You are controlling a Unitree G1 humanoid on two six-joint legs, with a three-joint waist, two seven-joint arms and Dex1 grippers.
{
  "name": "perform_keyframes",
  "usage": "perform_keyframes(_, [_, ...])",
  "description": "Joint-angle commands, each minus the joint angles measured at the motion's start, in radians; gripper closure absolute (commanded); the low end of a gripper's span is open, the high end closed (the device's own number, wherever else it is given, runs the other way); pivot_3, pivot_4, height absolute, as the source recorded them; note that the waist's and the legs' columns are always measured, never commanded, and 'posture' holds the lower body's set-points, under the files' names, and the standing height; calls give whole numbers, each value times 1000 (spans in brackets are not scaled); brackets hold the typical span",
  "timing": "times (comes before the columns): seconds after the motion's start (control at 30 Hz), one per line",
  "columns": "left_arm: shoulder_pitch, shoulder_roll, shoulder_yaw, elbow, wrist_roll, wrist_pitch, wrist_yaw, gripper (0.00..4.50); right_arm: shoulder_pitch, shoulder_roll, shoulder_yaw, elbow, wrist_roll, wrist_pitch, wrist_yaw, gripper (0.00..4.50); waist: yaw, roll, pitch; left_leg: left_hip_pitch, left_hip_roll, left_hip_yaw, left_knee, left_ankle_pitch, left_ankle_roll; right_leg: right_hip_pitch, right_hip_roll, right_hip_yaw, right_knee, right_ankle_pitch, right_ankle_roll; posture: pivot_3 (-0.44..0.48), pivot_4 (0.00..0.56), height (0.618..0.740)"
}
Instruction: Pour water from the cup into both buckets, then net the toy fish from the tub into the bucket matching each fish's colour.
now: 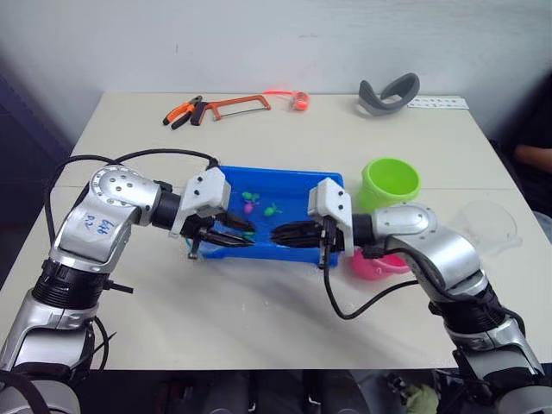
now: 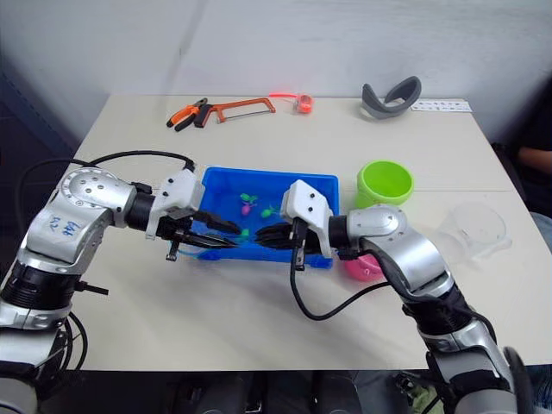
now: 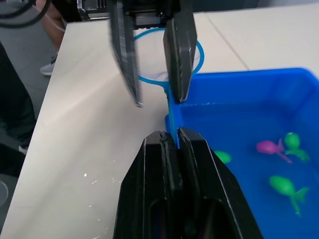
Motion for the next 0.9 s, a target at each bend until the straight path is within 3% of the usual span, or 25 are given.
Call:
perform_keyframes(0.03, [5, -58, 172, -21, -119, -22, 81, 1327, 31, -32, -77, -44, 65, -59, 76, 4500, 4, 0, 0, 0, 0, 0, 0, 0, 0, 0, 0, 0, 0, 0, 0, 0, 150, 740])
perform_keyframes(0.13, [20, -82, 252, -18, -168, -50, 111, 79, 48, -54, -110, -50, 96, -69, 110, 4500, 2, 0, 0, 0, 0, 0, 1, 0, 0, 0, -1, 0, 0, 0, 0, 0, 150, 740])
perform_keyframes(0.2, [24, -82, 257, -20, -175, -57, 118, 79, 49, -56, -113, -49, 99, -71, 114, 4500, 1, 0, 0, 0, 0, 0, 1, 0, 0, 0, -2, -1, 0, 0, 0, 0, 150, 740])
perform_keyframes(0.3, [110, -59, 466, 26, -199, -133, 189, 79, 111, -147, -230, -49, 128, -83, 146, 4500, -2, 0, 0, 1, 0, 1, 0, 0, 0, 0, -2, 0, 1, 0, 0, 0, 150, 740])
perform_keyframes(0.43, [215, -46, 548, 95, -163, -227, 231, 79, 209, -234, -317, -46, 93, -186, 181, 4500, 1, 0, 0, 1, 0, 0, 0, 0, 0, 0, -4, -2, 0, 0, 0, 0, 150, 740])
perform_keyframes(0.5, [296, -35, 554, 125, -134, -267, 219, 79, 270, -270, -374, -35, 61, -253, 181, 4500, 6, 0, 0, 3, 0, 1, 0, 0, 0, 2, -5, -2, 0, 0, 0, 0, 150, 740])
perform_keyframes(0.6, [392, -22, 535, 113, -186, -256, 133, 79, 356, -286, -487, -42, 88, -255, 136, 4500, 14, -1, 0, 3, -1, 1, 0, 0, 0, 2, -5, -1, 0, 0, 1, 0, 150, 740])
perform_keyframes(0.9, [441, -68, 512, 154, -229, -278, 111, 79, 565, -278, -698, -162, 120, -177, -33, 4500, 23, -1, 0, 3, -1, 1, 0, 0, 0, 3, -6, 1, 0, 0, 1, 0, 150, 740])
